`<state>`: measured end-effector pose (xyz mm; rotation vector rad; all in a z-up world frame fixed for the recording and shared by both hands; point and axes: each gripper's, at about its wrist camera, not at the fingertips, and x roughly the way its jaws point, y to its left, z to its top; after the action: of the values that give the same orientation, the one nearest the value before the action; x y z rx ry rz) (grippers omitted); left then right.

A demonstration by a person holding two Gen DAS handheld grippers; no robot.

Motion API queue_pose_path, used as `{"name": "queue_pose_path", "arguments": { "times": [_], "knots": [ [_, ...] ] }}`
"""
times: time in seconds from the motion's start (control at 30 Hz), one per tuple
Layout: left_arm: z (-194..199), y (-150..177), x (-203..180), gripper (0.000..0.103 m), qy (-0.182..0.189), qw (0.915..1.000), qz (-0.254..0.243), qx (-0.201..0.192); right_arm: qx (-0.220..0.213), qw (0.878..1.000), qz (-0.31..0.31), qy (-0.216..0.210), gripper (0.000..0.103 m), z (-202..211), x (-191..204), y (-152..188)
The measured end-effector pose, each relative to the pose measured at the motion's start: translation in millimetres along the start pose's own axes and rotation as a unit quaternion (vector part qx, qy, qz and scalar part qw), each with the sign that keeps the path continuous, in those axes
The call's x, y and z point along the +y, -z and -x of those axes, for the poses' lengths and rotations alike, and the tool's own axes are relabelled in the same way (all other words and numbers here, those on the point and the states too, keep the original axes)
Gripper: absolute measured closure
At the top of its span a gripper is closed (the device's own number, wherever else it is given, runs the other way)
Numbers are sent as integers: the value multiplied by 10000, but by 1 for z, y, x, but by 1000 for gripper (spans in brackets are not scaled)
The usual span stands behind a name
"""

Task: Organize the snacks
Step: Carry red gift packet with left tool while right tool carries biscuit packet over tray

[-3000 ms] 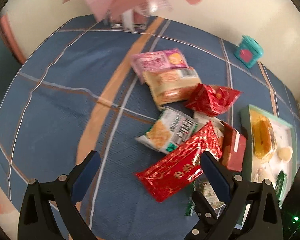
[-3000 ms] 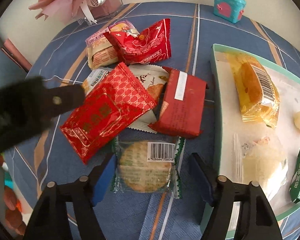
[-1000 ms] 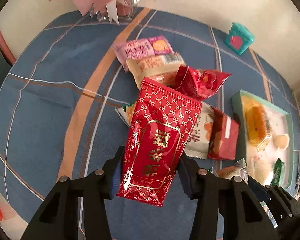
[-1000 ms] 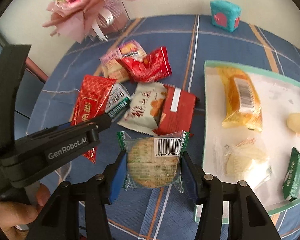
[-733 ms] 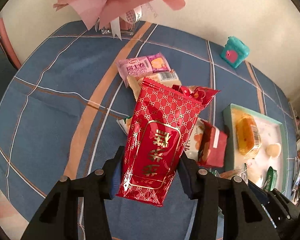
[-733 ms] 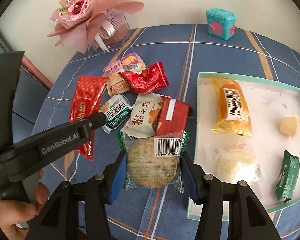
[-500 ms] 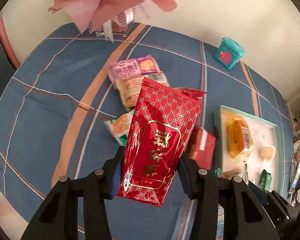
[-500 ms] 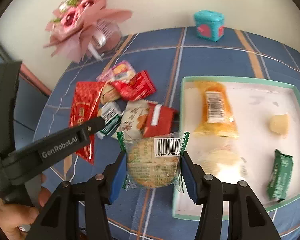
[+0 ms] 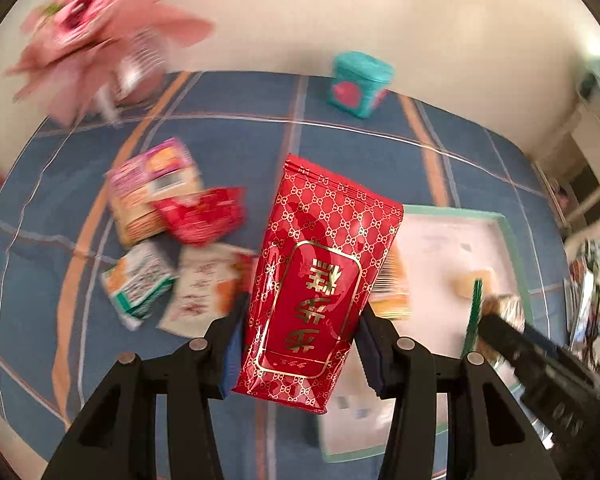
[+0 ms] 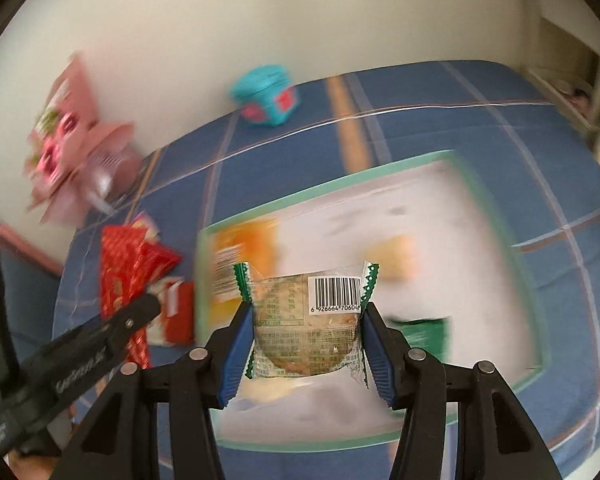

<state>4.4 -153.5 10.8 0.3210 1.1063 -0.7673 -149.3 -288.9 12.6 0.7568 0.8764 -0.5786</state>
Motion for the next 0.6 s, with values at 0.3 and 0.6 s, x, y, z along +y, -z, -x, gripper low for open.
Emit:
{"name": "queue_pose_path", "arguments": {
  "times": [0.3,0.6],
  "knots": [
    [-16,-10,-76,52,229,9965,-797,42,-324,9969,-561,442,47,14,-68,-22],
    [-49,-15,-106,52,139,9938,-1074,254,-152,9956,-826,410,47,-15,-96,-29]
  ]
}}
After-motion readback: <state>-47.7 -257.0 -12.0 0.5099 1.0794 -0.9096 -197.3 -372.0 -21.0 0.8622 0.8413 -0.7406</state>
